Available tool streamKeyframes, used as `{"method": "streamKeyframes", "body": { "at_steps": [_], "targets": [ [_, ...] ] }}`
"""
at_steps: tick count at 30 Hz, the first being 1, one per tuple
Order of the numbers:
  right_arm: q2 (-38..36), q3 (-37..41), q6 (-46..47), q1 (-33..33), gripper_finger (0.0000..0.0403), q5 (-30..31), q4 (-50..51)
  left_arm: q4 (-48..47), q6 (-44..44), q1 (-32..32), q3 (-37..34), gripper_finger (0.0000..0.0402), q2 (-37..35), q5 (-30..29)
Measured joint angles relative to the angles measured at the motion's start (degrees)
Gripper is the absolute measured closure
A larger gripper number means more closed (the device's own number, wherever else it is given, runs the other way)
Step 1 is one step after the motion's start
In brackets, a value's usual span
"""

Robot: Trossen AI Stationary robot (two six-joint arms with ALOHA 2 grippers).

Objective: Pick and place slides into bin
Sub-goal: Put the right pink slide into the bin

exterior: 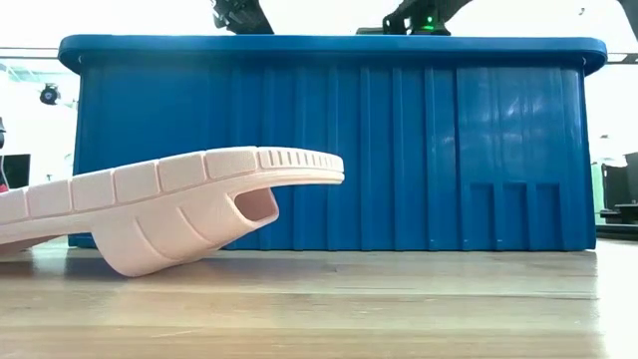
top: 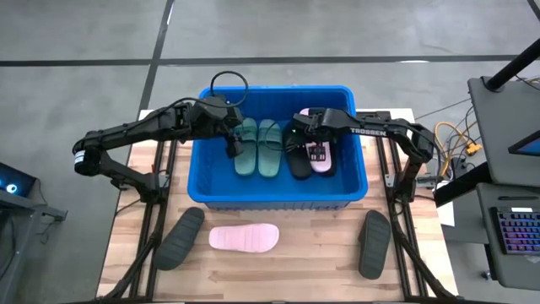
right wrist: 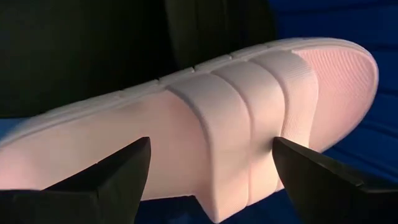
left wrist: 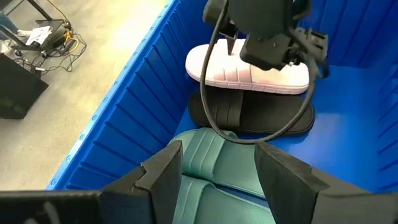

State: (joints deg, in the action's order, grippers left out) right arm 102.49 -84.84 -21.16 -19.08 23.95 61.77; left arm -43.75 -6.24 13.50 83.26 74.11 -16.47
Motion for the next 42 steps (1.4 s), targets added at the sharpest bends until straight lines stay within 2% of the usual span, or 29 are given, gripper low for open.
{"method": "streamKeyframes", "body": {
  "at_steps": [4,7,11,17,19,29,34,38,42],
  "targets": [
    [0.0,2.7,-0.5,-0.2,0.0087,4.2,-2.7,0.0,0.0,0.0,0.0,0.0217,0.0,0.0],
    [0.0,3.4,0.2,-0.2,0.0124,5.1,-4.4,0.3,0.0,0.0,0.0,0.0217,0.0,0.0],
    [0.0,3.1,3.7,-0.2,0.0206,5.5,-4.6,0.8,0.1,0.0,0.0,0.0217,0.0,0.0],
    [0.0,0.9,7.3,-0.1,0.0356,6.3,-3.1,1.3,0.1,0.0,0.0,0.0217,0.0,0.0],
    [0.0,0.1,8.1,-0.1,0.0383,6.3,-2.1,1.3,0.1,0.0,0.0,0.0217,0.0,0.0],
    [0.0,-1.8,21.1,0.2,0.0393,10.7,3.2,1.3,0.0,0.0,0.0,0.0217,0.0,0.0],
    [0.0,-1.7,20.8,0.3,0.0393,12.6,5.0,2.0,-0.1,0.0,0.0,0.0217,0.0,0.0],
    [-0.1,-1.7,21.2,0.3,0.0394,18.4,8.4,2.7,-0.1,0.0,0.0,0.0217,0.0,0.0],
    [-0.1,-1.8,20.3,0.3,0.0394,18.3,9.6,2.7,-0.1,0.0,0.0,0.0217,0.0,0.0]
  ]
}}
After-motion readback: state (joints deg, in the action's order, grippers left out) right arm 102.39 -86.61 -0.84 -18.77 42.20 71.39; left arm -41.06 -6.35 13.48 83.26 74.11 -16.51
